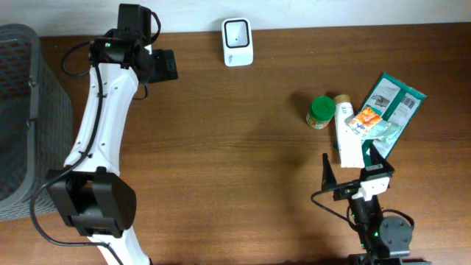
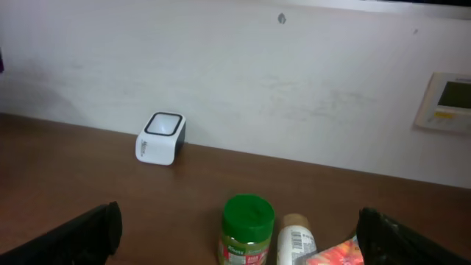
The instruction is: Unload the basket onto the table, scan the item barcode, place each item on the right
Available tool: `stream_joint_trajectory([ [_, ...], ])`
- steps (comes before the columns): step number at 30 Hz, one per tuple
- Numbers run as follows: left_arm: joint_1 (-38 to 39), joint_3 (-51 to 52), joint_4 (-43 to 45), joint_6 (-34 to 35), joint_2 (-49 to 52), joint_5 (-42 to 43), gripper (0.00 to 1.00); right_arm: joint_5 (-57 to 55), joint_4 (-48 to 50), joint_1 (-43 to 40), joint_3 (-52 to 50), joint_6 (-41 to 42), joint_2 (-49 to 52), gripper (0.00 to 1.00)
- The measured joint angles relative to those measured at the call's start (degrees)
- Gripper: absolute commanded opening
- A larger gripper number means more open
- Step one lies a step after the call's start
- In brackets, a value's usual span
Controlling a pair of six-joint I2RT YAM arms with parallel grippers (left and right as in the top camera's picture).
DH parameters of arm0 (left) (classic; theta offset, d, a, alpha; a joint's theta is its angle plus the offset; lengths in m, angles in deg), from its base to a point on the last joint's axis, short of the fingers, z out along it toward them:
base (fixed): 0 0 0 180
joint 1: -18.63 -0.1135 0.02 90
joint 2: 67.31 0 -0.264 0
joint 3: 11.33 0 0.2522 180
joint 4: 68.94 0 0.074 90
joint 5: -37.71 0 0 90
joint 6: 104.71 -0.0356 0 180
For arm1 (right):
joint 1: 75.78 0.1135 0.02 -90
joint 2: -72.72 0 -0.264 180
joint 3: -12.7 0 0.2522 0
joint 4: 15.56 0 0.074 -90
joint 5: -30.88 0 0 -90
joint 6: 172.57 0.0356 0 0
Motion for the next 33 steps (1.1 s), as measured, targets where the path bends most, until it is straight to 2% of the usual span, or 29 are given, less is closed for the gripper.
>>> stream_joint_trajectory([
  [5, 0.0, 0.0, 0.02, 0.0, 0.0, 0.02, 0.99, -0.02, -7.54, 0.0, -0.76, 0.0, -6.97, 0.98],
  [9, 0.0, 0.0, 0.07, 0.0, 0.0, 0.02, 0.99, -0.02, -14.78, 0.0, -0.9, 0.04, -7.32, 0.98],
  [33, 0.0, 0.0, 0.04, 0.0, -0.02, 0.02, 0.99, -0.02, -14.78, 0.0, -0.9, 0.0, -7.32, 0.98],
])
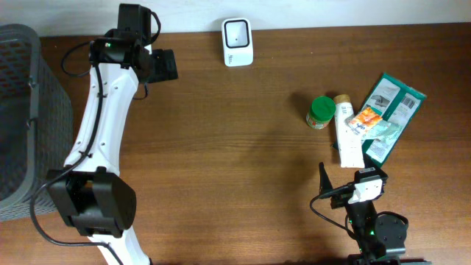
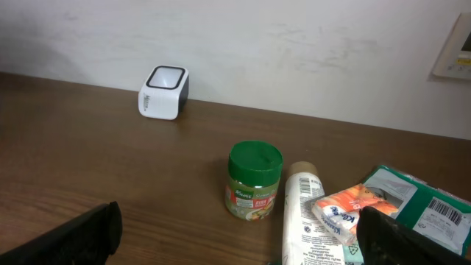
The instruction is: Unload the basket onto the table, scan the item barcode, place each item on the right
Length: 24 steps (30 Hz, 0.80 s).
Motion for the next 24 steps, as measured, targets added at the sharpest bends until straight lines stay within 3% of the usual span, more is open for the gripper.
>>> stream_joint_trajectory([
  [4, 0.48, 0.28, -0.11, 0.0, -2.6, 0.0, 0.99, 0.0, 0.0, 0.0, 0.0, 0.02, 0.0, 0.98],
  [8, 2.84, 1.92, 0.44, 0.0, -12.83, -0.02, 0.99, 0.0, 0.02, 0.0, 0.0, 0.02, 0.0, 0.98],
  [10, 3.21, 7.52, 3.3, 0.02, -19.76, -1.11, 0.99, 0.0, 0.0, 0.0, 0.0, 0.04, 0.0, 0.98],
  [15, 3.13, 29.62, 27.91, -0.7, -31.23, -1.92, 0.99, 0.0, 0.02, 0.0, 0.0, 0.0, 0.02, 0.98],
  [18, 1.4, 42.49, 42.75, -4.7, -37.86, 2.19, 0.99, 0.0, 0.0, 0.0, 0.0, 0.0, 0.0, 0.98],
  [24, -2.36, 61.0, 55.06, -13.05, -51.06, 6.64, 0.99, 0.0, 0.0, 0.0, 0.0, 0.0, -0.09, 0.98],
])
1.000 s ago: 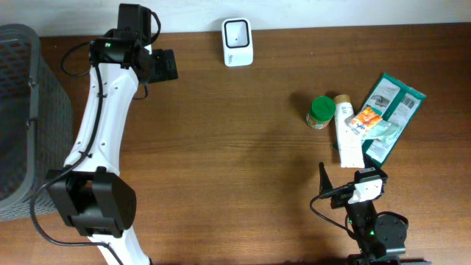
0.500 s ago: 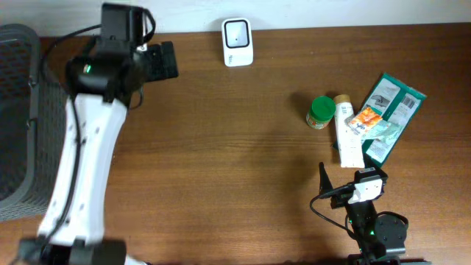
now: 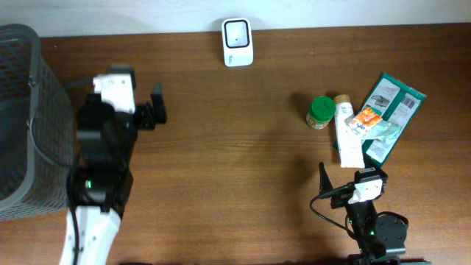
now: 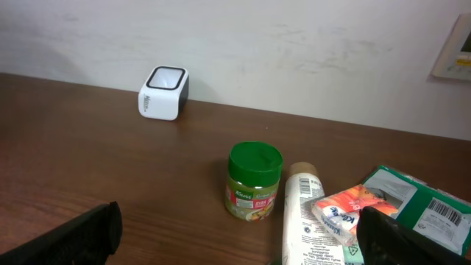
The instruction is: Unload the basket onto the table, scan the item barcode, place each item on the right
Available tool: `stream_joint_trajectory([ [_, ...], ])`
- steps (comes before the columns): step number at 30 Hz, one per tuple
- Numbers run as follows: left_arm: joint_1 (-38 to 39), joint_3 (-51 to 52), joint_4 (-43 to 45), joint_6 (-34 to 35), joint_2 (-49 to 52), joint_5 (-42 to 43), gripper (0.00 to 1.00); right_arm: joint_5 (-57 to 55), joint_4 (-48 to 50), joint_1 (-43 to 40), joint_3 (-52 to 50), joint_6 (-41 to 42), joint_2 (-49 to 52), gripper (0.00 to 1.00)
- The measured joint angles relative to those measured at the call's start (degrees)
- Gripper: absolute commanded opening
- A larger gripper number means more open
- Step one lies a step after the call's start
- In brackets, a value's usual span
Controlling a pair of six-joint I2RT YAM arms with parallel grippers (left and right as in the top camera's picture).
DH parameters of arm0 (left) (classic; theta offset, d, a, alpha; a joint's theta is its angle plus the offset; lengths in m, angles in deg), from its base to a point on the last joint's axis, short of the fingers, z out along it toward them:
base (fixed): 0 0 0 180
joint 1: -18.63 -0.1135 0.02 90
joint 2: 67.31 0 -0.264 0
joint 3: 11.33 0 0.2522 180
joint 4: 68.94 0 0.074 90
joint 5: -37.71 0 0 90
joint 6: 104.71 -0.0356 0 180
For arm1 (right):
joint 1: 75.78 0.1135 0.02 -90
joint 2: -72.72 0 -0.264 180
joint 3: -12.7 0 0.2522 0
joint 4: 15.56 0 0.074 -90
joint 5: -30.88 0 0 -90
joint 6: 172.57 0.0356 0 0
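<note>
The white barcode scanner point(image 3: 237, 42) stands at the table's back edge; the right wrist view has it far off to the left point(image 4: 163, 93). The items lie in a cluster at the right: a green-lidded jar point(image 3: 320, 112) point(image 4: 254, 180), a white tube point(image 3: 347, 136) point(image 4: 305, 217), an orange tissue pack point(image 3: 366, 118) point(image 4: 340, 210) and a green packet point(image 3: 394, 103) point(image 4: 423, 199). My right gripper point(image 3: 347, 177) point(image 4: 239, 239) is open just in front of the tube, holding nothing. My left gripper point(image 3: 156, 109) hovers over the left of the table, far from the items; its jaws are unclear.
A grey mesh basket point(image 3: 29, 110) stands at the far left edge, beside the left arm. A wall runs behind the scanner. Bare wood lies between the scanner and the item cluster.
My left arm has pulled back from the table's back edge; its gripper now sits nearer the front, beside the basket. The right gripper and the items have not moved.
At first my right gripper stood open close to the tube, its camera level, with the left arm stretched to the back edge. Then the right gripper sat slightly nearer the front, looking down on the items. Now the left arm has drawn back too.
</note>
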Motion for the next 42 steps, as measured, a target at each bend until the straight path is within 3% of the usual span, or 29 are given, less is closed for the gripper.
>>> stream_joint_trajectory([
  [10, -6.08, 31.19, 18.58, -4.2, -24.65, 5.03, 0.99, 0.0, 0.0, 0.0, 0.02, 0.02, -0.07, 0.98],
  [16, -6.08, 47.98, 19.93, -6.29, -44.52, 5.46, 0.99, 0.0, 0.04, 0.0, 0.02, 0.02, -0.11, 0.98],
  [23, -6.08, 50.9, 1.92, -14.23, -57.55, 6.08, 0.99, -0.02, 0.0, 0.0, 0.02, 0.0, -0.09, 0.98],
  [42, -6.08, 50.88, 1.86, -15.72, -61.13, 5.62, 0.99, 0.0, 0.0, 0.0, 0.02, 0.0, -0.11, 0.98],
])
